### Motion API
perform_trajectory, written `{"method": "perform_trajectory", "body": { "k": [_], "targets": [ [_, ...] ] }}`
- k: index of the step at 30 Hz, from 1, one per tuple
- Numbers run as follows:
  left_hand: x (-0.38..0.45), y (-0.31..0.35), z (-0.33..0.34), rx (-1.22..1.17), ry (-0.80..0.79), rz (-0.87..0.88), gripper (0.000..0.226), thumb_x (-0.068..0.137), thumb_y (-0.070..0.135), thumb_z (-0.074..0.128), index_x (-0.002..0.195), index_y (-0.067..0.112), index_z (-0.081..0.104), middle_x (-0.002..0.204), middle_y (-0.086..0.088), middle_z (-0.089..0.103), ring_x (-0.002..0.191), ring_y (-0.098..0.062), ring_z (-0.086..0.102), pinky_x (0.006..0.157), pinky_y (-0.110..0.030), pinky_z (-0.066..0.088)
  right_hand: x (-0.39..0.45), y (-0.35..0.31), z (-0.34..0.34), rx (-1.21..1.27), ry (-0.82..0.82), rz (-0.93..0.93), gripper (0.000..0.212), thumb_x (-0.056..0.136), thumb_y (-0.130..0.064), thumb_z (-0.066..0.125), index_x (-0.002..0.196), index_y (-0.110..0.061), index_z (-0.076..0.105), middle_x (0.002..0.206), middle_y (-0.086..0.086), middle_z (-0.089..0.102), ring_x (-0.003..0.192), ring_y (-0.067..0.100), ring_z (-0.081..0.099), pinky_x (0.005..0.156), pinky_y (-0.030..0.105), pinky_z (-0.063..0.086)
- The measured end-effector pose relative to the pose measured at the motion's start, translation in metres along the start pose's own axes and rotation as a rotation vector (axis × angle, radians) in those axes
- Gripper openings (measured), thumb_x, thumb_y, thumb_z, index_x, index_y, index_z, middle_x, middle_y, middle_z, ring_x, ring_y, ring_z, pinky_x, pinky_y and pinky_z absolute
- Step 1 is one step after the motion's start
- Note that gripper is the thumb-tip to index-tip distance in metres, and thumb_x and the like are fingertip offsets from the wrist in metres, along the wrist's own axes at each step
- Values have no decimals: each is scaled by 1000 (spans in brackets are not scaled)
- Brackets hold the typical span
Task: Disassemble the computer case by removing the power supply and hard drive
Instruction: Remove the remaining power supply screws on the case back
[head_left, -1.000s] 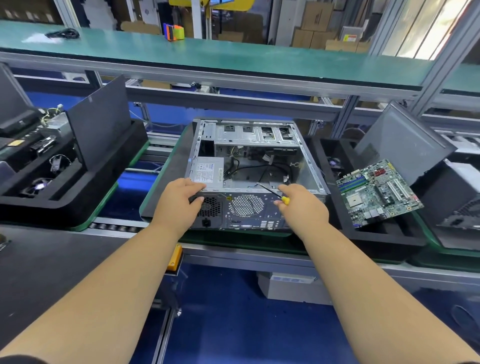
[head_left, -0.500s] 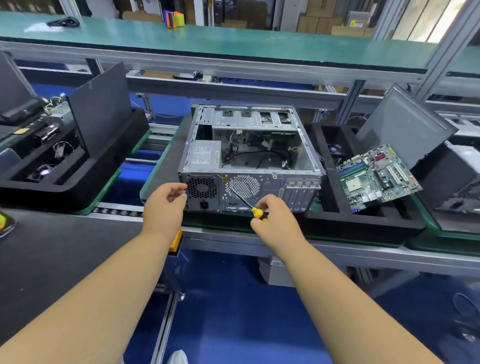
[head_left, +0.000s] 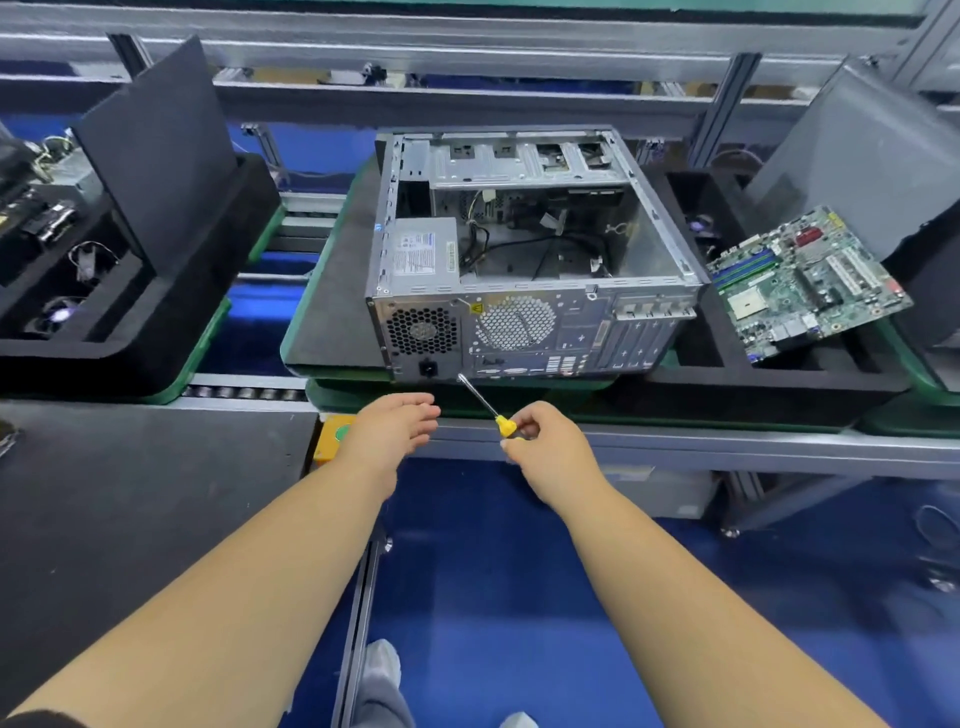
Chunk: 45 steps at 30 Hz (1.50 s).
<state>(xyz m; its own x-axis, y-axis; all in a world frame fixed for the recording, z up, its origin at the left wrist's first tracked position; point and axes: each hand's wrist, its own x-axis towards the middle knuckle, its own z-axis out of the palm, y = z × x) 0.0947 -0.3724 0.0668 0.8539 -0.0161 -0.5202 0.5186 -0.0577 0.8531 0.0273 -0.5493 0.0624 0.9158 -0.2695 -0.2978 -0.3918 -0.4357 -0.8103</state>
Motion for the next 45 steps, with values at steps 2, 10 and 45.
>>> {"method": "perform_trajectory", "body": {
  "k": [2,10,45],
  "targets": [
    [2,-1,2,-54,-27,-22,26,100,5,49,123,5,60,115,-9,67,109,-22,64,85,-24,52,3,3,9,15,11,37,15,88,-16,65,86,-27,56,87,-1,66,86,23,67,64,32,49],
    [22,-8,12,-317,-238,-132,28,99,13,53,125,6,59,113,-7,69,109,-21,63,93,-29,49,11,14,36,136,56,160,13,88,-19,65,87,-29,58,78,-8,64,73,17,68,65,36,56],
    [51,-11,25,-252,-178,-118,17,100,8,51,103,13,67,97,-3,77,94,-15,72,77,-25,55,12,5,60,502,-58,336,8,97,-18,57,101,-14,62,84,4,66,63,12,67,75,38,62]
  ]
}}
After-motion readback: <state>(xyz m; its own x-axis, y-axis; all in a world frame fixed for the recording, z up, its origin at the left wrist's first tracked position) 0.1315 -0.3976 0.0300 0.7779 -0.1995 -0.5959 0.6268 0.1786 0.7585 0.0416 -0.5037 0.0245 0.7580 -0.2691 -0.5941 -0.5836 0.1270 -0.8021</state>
